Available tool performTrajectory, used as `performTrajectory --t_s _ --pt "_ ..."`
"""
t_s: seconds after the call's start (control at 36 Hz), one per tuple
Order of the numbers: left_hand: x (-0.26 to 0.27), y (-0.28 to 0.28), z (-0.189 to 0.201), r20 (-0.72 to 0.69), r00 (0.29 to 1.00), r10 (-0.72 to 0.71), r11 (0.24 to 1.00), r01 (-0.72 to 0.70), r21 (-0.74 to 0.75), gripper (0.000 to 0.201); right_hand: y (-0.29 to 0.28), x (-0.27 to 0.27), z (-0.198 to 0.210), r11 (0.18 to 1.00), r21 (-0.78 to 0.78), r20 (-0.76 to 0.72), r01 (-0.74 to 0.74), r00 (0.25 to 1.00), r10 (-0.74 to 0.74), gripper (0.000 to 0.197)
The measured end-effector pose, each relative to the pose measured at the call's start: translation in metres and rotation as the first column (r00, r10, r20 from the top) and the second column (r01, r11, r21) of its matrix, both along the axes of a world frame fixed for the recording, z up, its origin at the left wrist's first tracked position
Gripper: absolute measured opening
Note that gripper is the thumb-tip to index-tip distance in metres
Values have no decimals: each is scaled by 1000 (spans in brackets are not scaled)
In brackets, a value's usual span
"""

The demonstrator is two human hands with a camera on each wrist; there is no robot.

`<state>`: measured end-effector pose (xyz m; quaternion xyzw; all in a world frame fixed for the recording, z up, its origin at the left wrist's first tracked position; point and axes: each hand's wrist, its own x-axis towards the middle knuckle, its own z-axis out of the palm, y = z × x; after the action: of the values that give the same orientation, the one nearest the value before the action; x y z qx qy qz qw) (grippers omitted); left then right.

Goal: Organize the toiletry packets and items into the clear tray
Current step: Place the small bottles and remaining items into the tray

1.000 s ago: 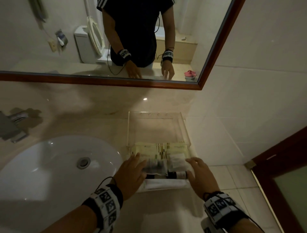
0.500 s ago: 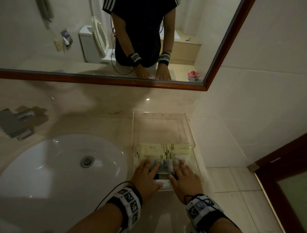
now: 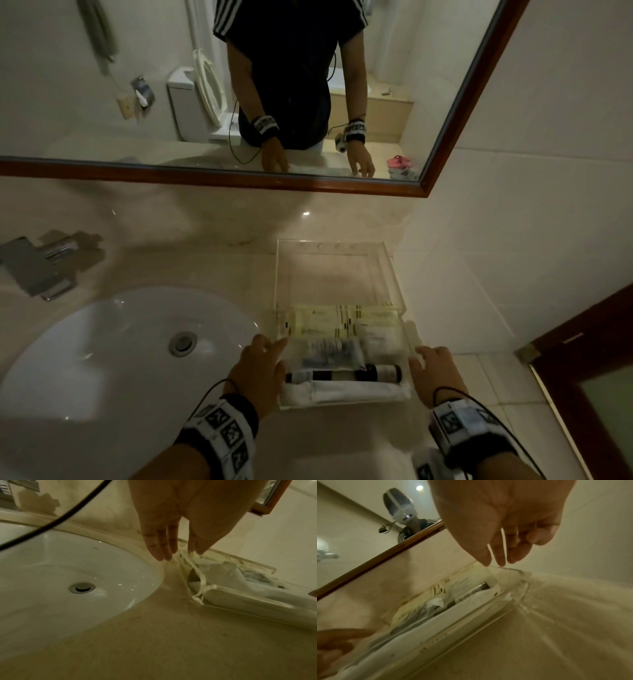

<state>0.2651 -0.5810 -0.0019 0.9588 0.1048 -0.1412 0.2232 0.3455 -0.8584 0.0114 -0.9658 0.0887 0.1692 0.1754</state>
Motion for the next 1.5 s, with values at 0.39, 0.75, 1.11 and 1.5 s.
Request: performTrajectory --t_s 0.39,0.75,1.11,1.5 --pt "23 -4 -20 68 997 39 987 -27 -161 46 3 6 -19 999 5 55 40 998 -40 29" --pt "34 2 -1 -42 997 63 992 -67 -105 45 14 7 -28 995 65 135 79 987 -87 25" --pt "49 7 -5 13 999 52 993 -50 -107 45 20 27 -16 1000 27 119 5 993 -8 29" --pt "33 -29 -7 -20 922 -386 902 382 203 86 39 12 -8 850 -99 144 -517 838 526 74"
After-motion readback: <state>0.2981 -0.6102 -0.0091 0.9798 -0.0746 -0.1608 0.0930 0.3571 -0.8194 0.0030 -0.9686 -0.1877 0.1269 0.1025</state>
